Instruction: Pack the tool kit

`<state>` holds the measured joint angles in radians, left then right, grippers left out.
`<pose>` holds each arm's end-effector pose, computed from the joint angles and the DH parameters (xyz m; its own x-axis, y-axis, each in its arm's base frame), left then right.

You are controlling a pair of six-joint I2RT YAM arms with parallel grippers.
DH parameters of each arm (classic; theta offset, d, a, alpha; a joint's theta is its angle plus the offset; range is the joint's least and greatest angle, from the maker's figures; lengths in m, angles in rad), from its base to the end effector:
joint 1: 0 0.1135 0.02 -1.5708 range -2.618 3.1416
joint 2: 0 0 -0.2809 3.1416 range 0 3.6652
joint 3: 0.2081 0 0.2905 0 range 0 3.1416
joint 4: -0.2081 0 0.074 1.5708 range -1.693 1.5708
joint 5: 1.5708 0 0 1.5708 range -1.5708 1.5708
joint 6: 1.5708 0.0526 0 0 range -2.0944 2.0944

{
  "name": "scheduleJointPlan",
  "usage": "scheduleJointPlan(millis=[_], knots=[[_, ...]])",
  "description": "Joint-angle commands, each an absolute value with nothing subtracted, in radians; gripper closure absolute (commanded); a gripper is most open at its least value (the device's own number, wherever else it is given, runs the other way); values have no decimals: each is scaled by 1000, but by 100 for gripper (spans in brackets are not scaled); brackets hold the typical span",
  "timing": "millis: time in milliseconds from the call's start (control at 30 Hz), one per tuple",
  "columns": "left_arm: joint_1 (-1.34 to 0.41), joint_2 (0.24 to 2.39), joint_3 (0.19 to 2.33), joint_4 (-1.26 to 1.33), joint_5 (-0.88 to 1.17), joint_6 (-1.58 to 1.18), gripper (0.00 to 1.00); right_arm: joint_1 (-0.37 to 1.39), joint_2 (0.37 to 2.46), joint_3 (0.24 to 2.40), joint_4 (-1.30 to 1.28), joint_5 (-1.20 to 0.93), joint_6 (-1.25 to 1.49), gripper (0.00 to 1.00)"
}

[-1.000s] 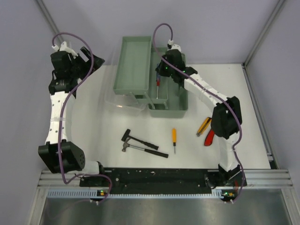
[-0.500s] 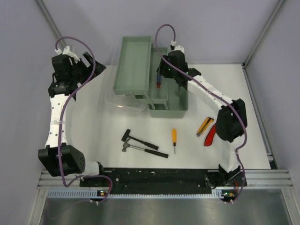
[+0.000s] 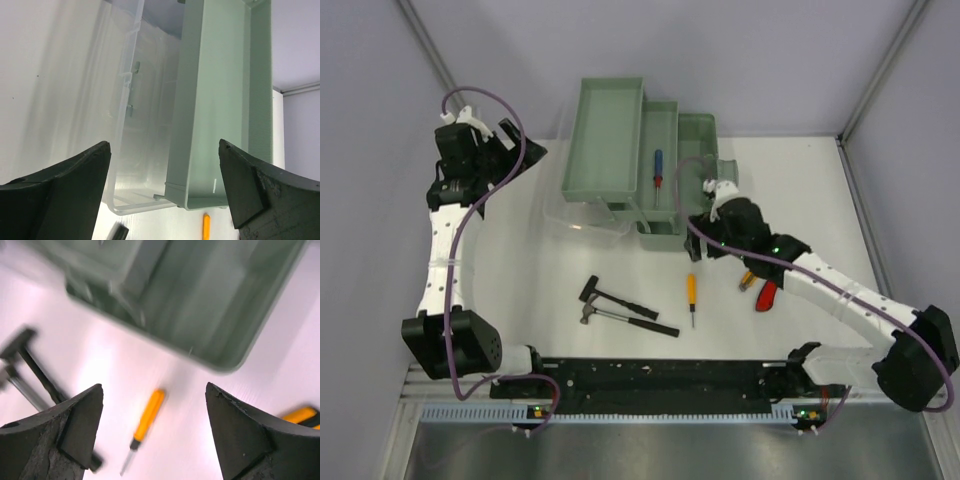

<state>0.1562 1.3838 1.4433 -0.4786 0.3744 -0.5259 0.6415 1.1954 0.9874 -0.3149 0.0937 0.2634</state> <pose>0.3589 0.0370 0.4163 -0.4406 -0.5424 -0.7153 -0.0416 0.8083 -0.5873 0.2569 0.1857 0.3118 -0.5245 -0.0682 -0.8487 -0.4083 0.8948 0.1805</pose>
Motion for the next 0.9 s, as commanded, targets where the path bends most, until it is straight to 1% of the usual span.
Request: scheduleJointPlan(millis=[0,100,233,367,467,533,567,633,733,767,867], knots=[[156,1348,1420,-437,333,-525,9,782,1235,826,-333,248,262,19],[155,1358,1419,-434,337,-532,9,840,1311,782,-319,302,359,19],[155,1361,1411,-431,344,-543,10,891,1403,784,-295,351,432,23],[156,1359,1397,-422,337,-543,10,919,1485,793,-281,368,471,29],[155,1364,1393,-416,334,-543,10,923,1537,793,-278,382,489,38],[156,1370,1400,-417,334,-543,10,923,1558,788,-281,403,502,52],[156,1371,1404,-417,336,-542,10,923,1559,784,-284,417,514,63],[155,1377,1408,-419,334,-540,10,923,1546,772,-285,429,529,78],[153,1379,1405,-417,331,-540,10,925,1503,759,-288,452,541,96],[153,1379,1405,-419,331,-540,10,923,1484,758,-294,469,540,100],[155,1379,1404,-419,333,-540,11,923,1412,765,-308,534,532,100]])
